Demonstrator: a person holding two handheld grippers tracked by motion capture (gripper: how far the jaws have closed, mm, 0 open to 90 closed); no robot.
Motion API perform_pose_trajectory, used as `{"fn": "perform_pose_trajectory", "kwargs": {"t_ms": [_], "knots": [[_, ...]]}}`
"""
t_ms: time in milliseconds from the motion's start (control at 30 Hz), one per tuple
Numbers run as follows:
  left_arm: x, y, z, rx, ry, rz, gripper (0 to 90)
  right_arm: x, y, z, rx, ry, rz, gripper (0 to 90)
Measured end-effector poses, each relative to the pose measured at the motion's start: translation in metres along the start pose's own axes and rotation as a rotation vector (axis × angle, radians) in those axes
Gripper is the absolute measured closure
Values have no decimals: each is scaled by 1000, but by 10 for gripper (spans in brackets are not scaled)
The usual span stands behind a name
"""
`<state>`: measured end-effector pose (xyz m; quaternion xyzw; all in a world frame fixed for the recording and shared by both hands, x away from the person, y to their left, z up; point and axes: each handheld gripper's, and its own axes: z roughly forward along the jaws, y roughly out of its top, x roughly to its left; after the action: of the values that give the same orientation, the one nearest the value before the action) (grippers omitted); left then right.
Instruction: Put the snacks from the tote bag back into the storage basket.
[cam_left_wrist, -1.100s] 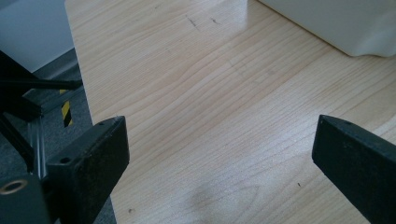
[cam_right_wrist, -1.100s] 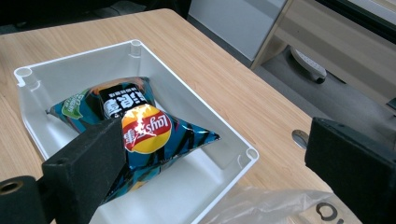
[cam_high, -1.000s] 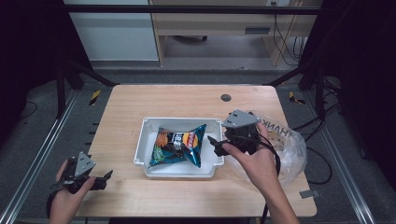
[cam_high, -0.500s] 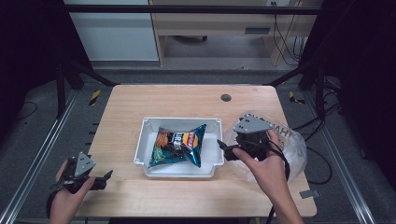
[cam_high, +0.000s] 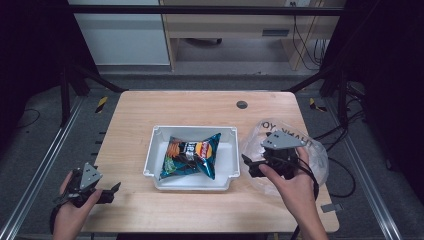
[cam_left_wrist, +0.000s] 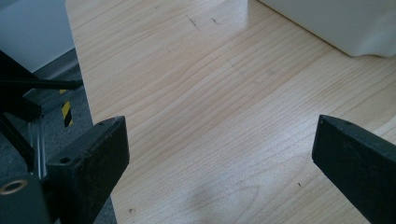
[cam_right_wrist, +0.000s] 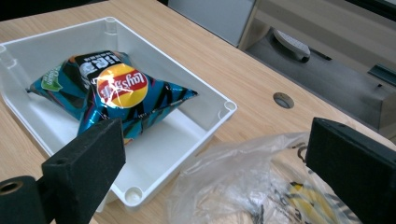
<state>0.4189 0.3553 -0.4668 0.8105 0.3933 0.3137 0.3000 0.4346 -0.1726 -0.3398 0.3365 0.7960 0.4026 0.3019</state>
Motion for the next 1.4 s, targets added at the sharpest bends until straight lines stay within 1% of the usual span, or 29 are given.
{"fn": "perform_pose_trajectory", "kwargs": {"t_ms": [400,500,633,667,700,767,867,933,1067,1167,1200,1233,1300,1400], "knots": [[-1,0,1,1,0,-1,35,-5,-20,-7,0,-40,45,49],[-1,-1,1,4,-4,-2,35,-5,-29,-9,4,-65,58,50],[-1,-1,1,1,-1,-3,35,-7,-40,-10,12,-83,80,51],[-1,-1,1,1,-1,-3,36,-7,-40,-10,12,-83,80,51],[0,0,1,0,0,-2,35,-8,-46,-10,17,-86,92,54],[0,0,1,-1,2,-3,35,-9,-50,-9,27,-84,98,56],[0,0,0,-3,5,-4,35,-10,-54,-10,27,-87,94,60],[0,-1,0,-3,6,-8,35,-10,-58,-11,34,-96,99,64],[1,-1,0,-2,6,-8,35,-11,-66,-10,52,-93,107,77],[1,-1,0,-4,6,-8,35,-10,-74,-7,69,-88,120,86],[1,-1,0,-4,6,-8,35,-10,-74,-7,69,-88,120,86],[1,0,0,-2,5,-6,35,-10,-80,-4,86,-77,119,95],[1,-1,0,-1,4,-5,35,-9,-85,-1,102,-69,123,95],[0,-1,0,-2,5,-6,35,-8,-92,3,113,-61,135,95]]}}
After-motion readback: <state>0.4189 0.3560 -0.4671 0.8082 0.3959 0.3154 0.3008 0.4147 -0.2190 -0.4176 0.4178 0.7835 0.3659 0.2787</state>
